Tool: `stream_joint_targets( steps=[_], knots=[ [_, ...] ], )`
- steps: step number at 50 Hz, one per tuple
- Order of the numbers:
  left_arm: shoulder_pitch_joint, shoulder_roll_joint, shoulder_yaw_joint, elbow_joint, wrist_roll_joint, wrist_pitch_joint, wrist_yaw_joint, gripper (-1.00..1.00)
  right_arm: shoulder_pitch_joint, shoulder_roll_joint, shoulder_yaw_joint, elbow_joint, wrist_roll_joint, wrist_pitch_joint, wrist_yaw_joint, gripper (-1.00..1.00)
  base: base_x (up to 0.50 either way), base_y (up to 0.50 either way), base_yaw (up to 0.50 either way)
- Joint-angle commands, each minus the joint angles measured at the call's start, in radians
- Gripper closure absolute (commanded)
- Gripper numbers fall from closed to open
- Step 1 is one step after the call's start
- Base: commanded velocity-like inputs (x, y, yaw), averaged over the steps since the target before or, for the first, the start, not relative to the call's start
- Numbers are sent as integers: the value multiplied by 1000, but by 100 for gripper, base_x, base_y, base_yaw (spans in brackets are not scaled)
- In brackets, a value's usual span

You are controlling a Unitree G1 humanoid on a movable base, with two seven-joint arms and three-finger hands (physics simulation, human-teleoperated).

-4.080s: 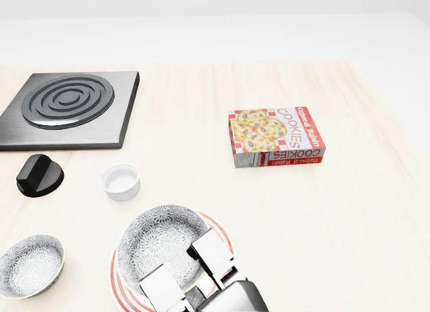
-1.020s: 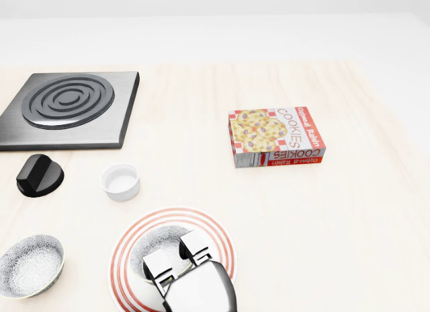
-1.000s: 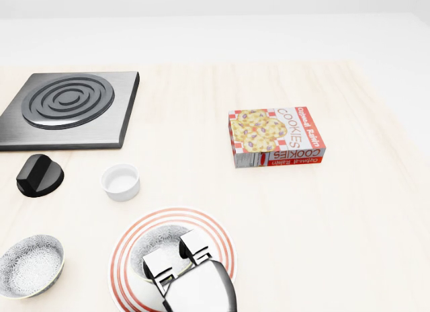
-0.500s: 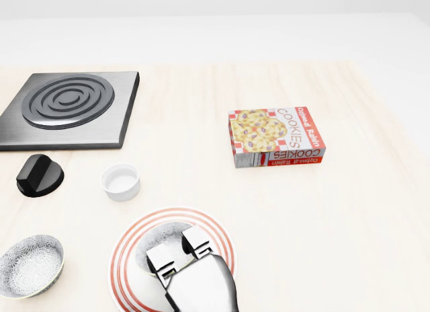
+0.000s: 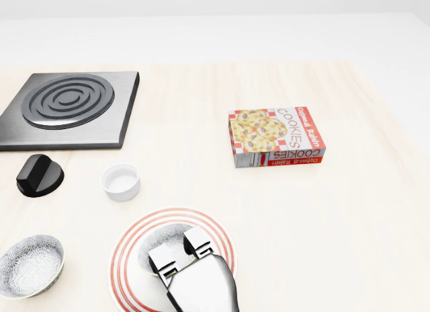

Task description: Pick the akita bowl next to the plate and place it on the plate.

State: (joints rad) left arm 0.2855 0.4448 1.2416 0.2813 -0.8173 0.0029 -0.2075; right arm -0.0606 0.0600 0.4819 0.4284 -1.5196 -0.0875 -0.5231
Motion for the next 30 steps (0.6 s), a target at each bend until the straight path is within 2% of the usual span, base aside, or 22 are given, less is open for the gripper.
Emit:
stream_joint_targets(
  steps=[1,23,24,25,26,27,30],
  knots=[
    [-1,1,-3,3,0,-2,0,-100,-10,4,3,7,-74,0,0,100,0,0,0],
    [-1,-1,-2,-4,1,2,4,-100,17,-7,9,-35,-65,0,0,99,0,0,0],
    [-1,-1,-2,-6,0,3,4,-100,23,-10,8,-46,-61,0,0,80,0,0,0],
    [0,-1,-1,-8,1,4,6,-100,33,-16,11,-65,-61,0,0,5,0,0,0],
    [0,-1,0,-9,0,5,7,-100,44,-20,13,-86,-57,0,0,-56,0,0,0],
    [-1,-1,-1,-10,1,5,8,-100,71,-32,15,-150,-43,0,0,-100,0,0,0],
    [-1,-2,1,-19,2,10,11,-100,124,-65,23,-269,-13,0,0,-100,0,0,0]
  ],
)
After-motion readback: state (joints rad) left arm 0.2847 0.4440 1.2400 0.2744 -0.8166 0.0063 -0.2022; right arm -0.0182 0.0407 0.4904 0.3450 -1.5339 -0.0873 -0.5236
